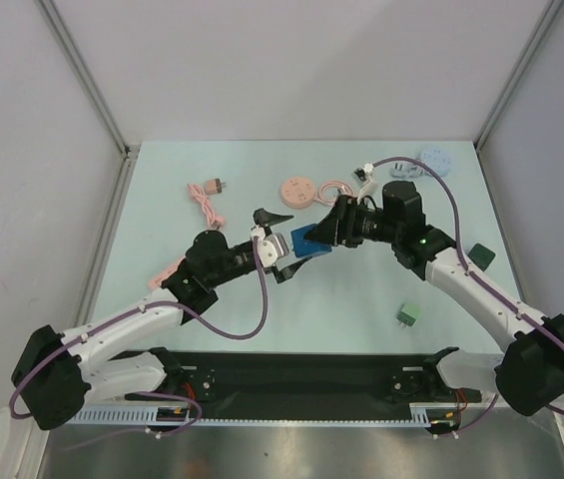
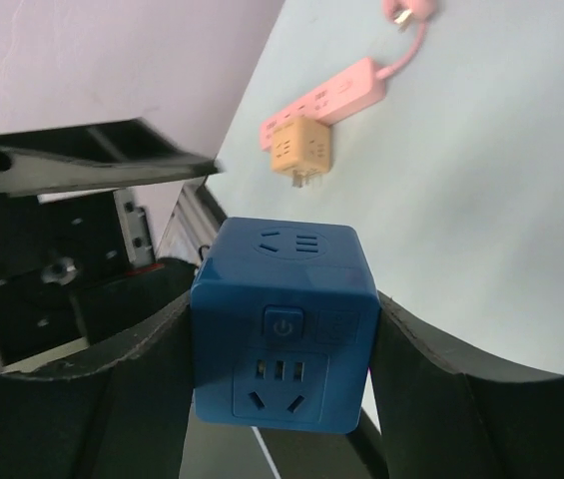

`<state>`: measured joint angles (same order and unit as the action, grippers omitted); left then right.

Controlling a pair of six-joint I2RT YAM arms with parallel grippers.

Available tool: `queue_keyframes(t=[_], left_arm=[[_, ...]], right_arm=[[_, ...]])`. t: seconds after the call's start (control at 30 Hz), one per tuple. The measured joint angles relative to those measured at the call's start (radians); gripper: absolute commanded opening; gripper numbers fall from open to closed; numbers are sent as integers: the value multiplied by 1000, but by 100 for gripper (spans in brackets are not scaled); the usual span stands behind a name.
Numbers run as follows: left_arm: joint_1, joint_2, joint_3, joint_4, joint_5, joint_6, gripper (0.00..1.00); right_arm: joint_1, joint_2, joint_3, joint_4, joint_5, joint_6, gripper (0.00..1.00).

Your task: Insert the plug

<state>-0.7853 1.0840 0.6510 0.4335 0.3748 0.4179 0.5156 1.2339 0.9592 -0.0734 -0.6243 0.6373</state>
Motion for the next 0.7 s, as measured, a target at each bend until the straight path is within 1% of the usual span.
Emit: queue_keyframes(t=[0.1,0.17,0.27,0.37,0.43,0.5,0.53,0.57,0.7], left_arm=[[0,-6,6,3,-56,-47,100],[5,17,42,-37,-109,-112,100],[27,122,184,-145,-175,-209,99],[70,276,360,-226,-273,-284,98],[103,367,448,-269,-320,-326,94],[148,496,573,-327,-351,-399,90],[171,564,642,-353,-359,-432,85],[196,637,721,-382,-370,-469,84],[275,909,1013,-481,-370,-574,72]], right_arm=[[-76,-2,-6,-21,25,-1,0],[-146,-5,-11,-41,52,-2,0],[-223,-8,-13,-90,117,-10,0],[-235,-21,-13,-130,170,-24,0],[-233,-38,-13,-150,193,-32,0],[-230,-56,-13,-159,218,-40,0],[-229,-66,-13,-161,232,-47,0],[-227,-72,-13,-163,246,-55,0],[-227,-70,-10,-174,301,-100,0]])
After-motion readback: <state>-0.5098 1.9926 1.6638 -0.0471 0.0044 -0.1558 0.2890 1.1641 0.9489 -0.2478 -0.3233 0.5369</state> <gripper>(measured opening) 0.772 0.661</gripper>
